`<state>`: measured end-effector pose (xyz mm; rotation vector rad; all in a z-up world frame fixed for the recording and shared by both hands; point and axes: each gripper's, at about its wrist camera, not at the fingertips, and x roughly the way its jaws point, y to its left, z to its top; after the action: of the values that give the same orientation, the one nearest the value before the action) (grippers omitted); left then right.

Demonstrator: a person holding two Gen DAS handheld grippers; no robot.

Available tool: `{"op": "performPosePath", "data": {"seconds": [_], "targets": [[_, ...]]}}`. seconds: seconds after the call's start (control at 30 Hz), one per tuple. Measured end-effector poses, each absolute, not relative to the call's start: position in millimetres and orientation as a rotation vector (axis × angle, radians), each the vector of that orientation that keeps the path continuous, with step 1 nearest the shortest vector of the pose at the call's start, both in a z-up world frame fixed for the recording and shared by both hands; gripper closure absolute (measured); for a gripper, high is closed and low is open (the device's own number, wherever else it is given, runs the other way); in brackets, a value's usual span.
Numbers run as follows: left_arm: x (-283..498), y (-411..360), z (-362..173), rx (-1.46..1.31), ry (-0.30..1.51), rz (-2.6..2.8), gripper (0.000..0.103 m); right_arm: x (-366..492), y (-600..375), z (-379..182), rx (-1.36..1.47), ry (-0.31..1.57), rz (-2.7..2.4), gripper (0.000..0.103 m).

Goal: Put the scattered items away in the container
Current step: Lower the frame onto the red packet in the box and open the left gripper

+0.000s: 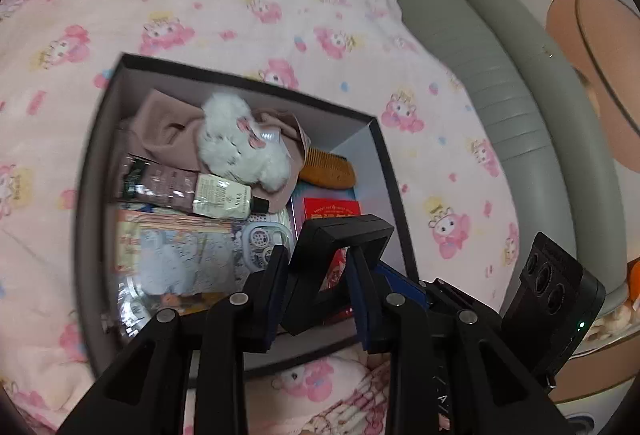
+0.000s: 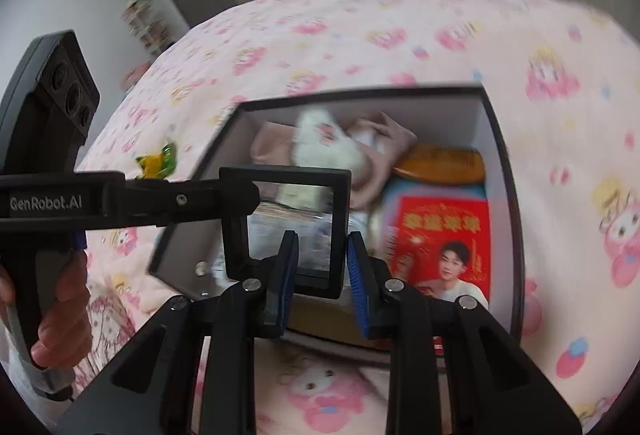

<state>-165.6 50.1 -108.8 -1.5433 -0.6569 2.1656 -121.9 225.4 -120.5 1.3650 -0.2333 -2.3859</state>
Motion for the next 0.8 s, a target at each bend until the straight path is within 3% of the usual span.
{"op": "performPosePath", "data": {"seconds": [0.23,0.47,0.67,0.8], "targets": [[-175,57,-155,-1.625,-0.848,2.068,0.078,-134,249,-128,1.342,-0.374,-2.453,0.077],[-177,74,-171,-1.743,-0.726,2.070,0.077,-142,246,-148,1.509,-0.375,-2.407,0.075],[-169,53,-160,-1.633,-0.877,2.099,0.077,-135,262,-141,1.451,-0.470,-2.465,0.075],[-164,42,-155,-1.654,-0.851,2.160,0.077,-130,267,-127,1.354,-0.516,-2.500,0.075]]}}
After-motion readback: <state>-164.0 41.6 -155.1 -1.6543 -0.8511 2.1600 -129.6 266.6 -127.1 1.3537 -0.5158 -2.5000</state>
